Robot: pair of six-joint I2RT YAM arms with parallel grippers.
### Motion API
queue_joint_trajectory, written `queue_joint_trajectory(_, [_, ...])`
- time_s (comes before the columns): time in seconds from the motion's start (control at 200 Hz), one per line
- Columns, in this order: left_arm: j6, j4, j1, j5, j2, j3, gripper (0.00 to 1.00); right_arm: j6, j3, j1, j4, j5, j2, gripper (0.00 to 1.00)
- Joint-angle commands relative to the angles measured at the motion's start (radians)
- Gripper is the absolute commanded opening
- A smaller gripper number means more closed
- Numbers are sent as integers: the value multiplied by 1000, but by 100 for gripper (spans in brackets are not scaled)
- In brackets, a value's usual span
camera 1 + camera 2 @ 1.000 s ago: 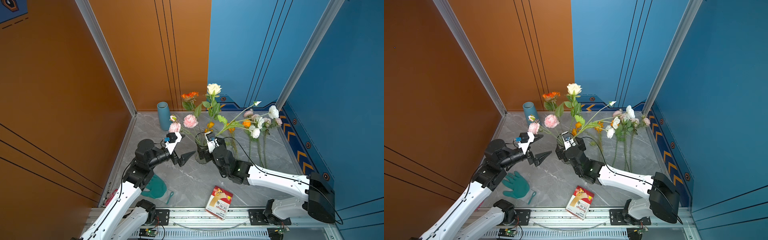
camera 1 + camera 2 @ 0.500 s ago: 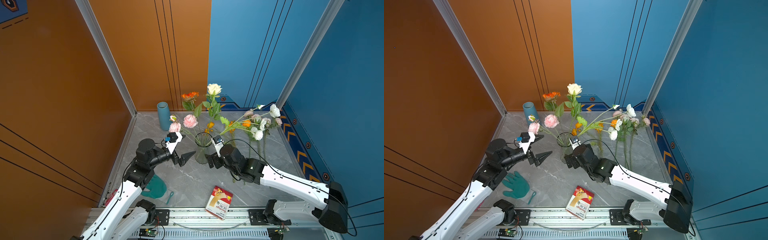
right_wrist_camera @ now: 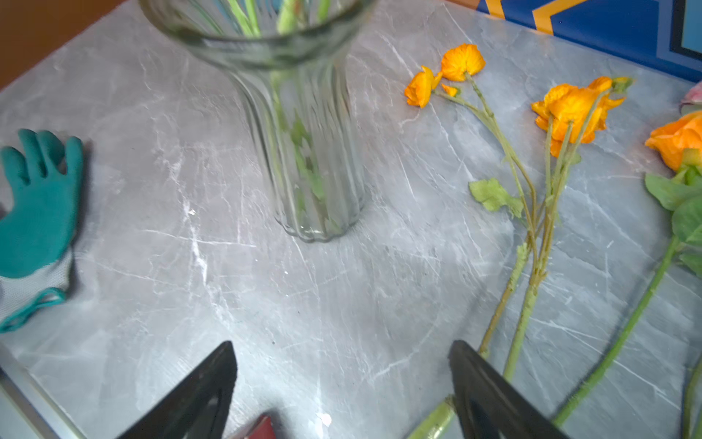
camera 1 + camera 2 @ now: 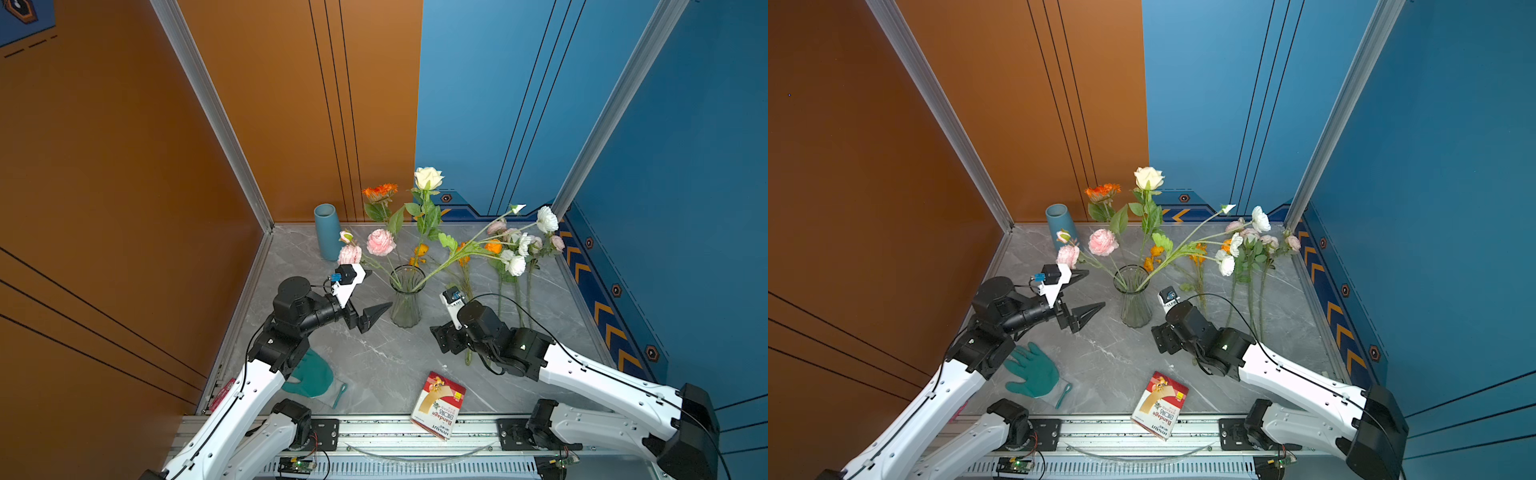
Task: Arrange the flowers into the vase
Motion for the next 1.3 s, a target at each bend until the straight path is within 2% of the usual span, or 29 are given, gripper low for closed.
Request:
queue_joint_trajectory(0.0, [-13, 11, -10, 47, 12, 15, 100, 63, -90, -59, -22, -9, -41, 72])
queue_joint_trajectory(0.075, [-11, 12, -42, 54, 22, 15, 98, 92, -149, -105, 13, -18, -60, 65])
queue_joint_trajectory(0.2, [5, 7, -117, 19, 45, 3, 98, 171, -201, -190, 13, 31, -68, 60])
queue_joint_trajectory(0.32, [45, -55, -186, -11, 80, 21, 98, 232, -219, -327, 25, 30, -35, 48])
queue_joint_trajectory(0.425, [87, -111, -230, -45, 96, 35, 99, 224, -203, -418, 66, 8, 21, 39])
queue_joint_trajectory(0.566, [99, -118, -249, -63, 92, 32, 100, 167, -174, -514, 167, -90, 116, 35])
queue_joint_trajectory(0.691, [106, -124, -249, -71, 91, 33, 99, 111, -107, -538, 194, -150, 236, 32])
queue_joint_trajectory(0.966, [111, -130, -248, -79, 90, 35, 98, 84, -31, -551, 240, -165, 405, 31])
queue_joint_trajectory(1.291, [114, -135, -248, -83, 89, 35, 98, 68, 28, -574, 249, -199, 517, 30])
